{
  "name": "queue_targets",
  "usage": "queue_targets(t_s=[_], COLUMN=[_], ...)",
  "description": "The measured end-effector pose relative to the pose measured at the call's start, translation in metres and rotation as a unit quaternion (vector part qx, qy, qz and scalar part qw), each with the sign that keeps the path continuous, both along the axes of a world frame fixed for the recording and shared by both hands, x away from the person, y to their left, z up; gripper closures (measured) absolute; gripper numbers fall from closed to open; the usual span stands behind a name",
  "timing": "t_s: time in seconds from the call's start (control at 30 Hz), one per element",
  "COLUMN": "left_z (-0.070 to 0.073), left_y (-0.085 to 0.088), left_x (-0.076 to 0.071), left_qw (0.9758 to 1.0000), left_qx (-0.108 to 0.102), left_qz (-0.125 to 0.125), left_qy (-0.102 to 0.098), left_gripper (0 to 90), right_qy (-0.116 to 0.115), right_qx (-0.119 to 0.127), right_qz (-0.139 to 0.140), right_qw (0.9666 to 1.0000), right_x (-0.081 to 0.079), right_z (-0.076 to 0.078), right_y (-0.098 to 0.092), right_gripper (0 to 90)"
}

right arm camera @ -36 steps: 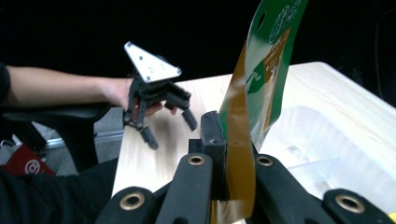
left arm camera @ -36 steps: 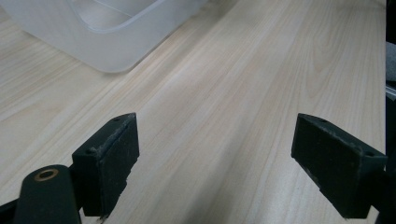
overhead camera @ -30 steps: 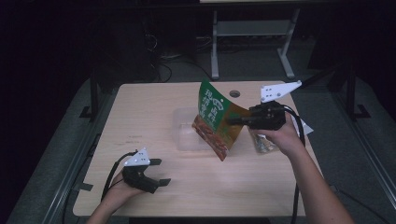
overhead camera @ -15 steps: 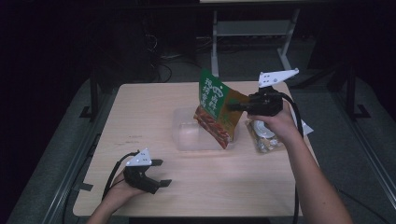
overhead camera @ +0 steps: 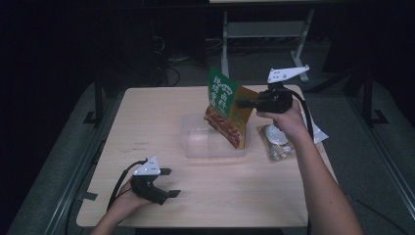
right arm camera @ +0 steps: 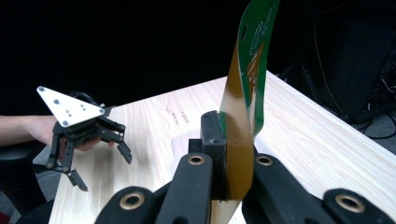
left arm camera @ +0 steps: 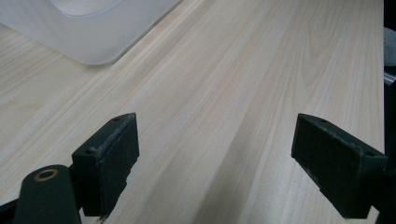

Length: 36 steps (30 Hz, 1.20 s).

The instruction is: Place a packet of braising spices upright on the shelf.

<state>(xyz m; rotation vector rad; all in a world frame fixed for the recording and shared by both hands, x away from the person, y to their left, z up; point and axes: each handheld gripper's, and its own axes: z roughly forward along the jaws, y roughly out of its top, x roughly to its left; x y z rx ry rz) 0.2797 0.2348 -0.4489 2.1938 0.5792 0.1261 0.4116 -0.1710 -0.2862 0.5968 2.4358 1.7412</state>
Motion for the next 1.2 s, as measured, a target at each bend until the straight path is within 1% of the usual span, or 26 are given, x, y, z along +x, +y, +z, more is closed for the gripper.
queue_targets(t_s=[0.23, 0.47, 0.6, 0.8, 0.93, 1.07, 1.2], left_z=[0.0, -0.001, -0.002, -0.001, -0.002, -0.002, -0.002], left_y=[-0.001, -0.002, -0.002, -0.002, -0.002, -0.003, -0.002], left_x=[0.0, -0.001, 0.0, -0.001, 0.0, -0.001, -0.001], left_qw=[1.0, 1.0, 1.0, 1.0, 0.9999, 0.9999, 0.9999], left_qx=[0.005, 0.006, 0.008, 0.008, 0.01, 0.011, 0.011], left_qz=[-0.001, -0.002, -0.003, -0.004, -0.005, -0.005, -0.006], left_qy=[0.001, 0.002, 0.003, 0.003, 0.004, 0.005, 0.006], left_gripper=[14.6, 14.6, 14.5, 14.5, 14.5, 14.6, 14.5], right_qy=[0.001, 0.001, 0.001, 0.007, 0.009, 0.006, 0.007], right_qx=[-0.003, 0.002, -0.001, -0.014, -0.011, -0.014, -0.02], right_qz=[-0.01, -0.021, -0.028, -0.05, -0.059, -0.06, -0.057], right_qw=[0.9999, 0.9998, 0.9996, 0.9987, 0.9982, 0.9981, 0.9982], right_x=[0.004, 0.005, 0.006, 0.01, 0.01, 0.011, 0.012], right_z=[-0.003, -0.004, -0.004, -0.008, -0.01, -0.011, -0.015], right_y=[-0.002, -0.006, -0.004, 0.002, -0.001, 0.003, 0.008], right_gripper=[90.0, 90.0, 90.0, 90.0, 90.0, 90.0, 90.0])
